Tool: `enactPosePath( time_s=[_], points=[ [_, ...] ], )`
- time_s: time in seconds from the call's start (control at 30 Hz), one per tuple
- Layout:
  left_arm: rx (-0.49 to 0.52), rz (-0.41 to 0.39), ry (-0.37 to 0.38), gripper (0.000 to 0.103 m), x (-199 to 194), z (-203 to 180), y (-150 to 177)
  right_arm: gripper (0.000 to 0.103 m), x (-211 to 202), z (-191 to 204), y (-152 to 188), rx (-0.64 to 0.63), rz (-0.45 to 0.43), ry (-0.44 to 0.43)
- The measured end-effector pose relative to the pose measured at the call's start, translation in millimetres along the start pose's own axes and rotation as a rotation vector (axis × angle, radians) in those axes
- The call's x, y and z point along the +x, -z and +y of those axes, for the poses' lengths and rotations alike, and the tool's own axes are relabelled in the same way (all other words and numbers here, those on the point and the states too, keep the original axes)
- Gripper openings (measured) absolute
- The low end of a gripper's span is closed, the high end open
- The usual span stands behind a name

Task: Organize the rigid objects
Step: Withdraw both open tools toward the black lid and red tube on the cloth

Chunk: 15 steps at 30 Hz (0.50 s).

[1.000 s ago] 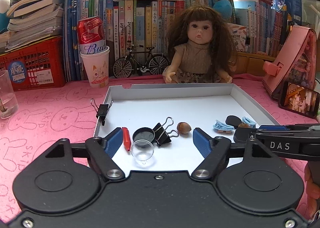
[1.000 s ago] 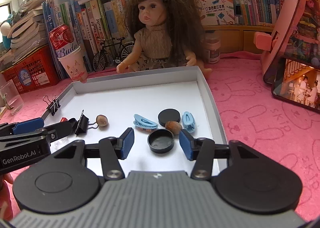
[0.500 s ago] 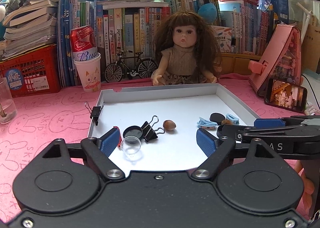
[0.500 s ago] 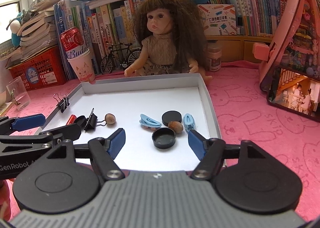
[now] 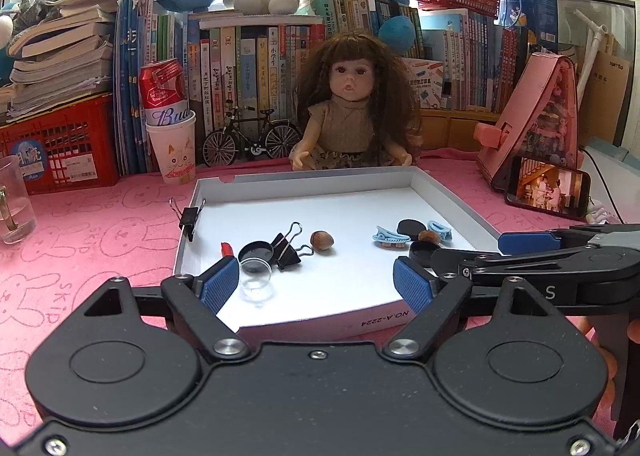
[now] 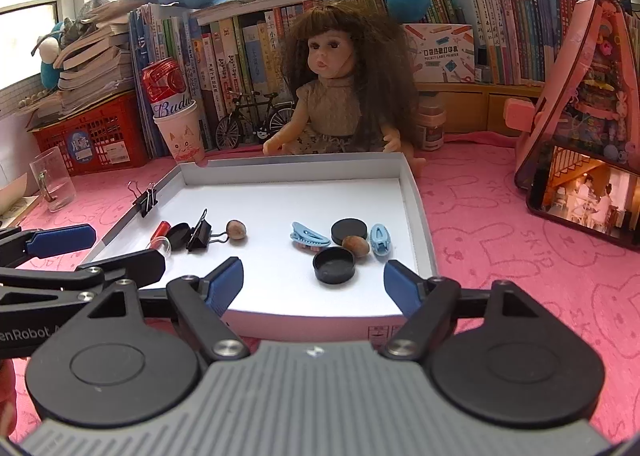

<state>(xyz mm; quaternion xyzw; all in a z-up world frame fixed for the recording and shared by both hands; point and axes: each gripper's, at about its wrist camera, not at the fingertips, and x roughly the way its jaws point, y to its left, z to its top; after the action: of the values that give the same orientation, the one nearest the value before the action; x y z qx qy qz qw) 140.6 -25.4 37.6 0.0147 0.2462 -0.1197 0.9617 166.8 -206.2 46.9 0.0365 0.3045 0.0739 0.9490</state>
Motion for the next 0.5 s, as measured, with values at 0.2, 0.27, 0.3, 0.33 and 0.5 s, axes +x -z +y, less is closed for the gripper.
enactPosePath(
  time_s=[0.2, 0.27, 0.3, 0.33, 0.5],
  points=[
    [0.018, -0.008, 0.020, 0.083, -16, -5, 8, 0.087, -11, 3, 7, -0.036, -0.011, 0.000],
    [0.021, -0.005, 0.030, 0.083, -20, -7, 11, 0.087, -14, 4, 9, -0.043, -0.014, -0.002],
    [0.023, -0.004, 0.035, 0.084, -22, -8, 13, 0.088, -16, 4, 11, -0.046, -0.014, -0.005],
    [0.026, -0.003, 0.039, 0.084, -25, -8, 15, 0.088, -17, 5, 12, -0.050, -0.013, -0.007],
    [0.032, -0.003, 0.051, 0.084, -35, -12, 23, 0.088, -24, 7, 20, -0.078, -0.012, -0.006]
  ],
)
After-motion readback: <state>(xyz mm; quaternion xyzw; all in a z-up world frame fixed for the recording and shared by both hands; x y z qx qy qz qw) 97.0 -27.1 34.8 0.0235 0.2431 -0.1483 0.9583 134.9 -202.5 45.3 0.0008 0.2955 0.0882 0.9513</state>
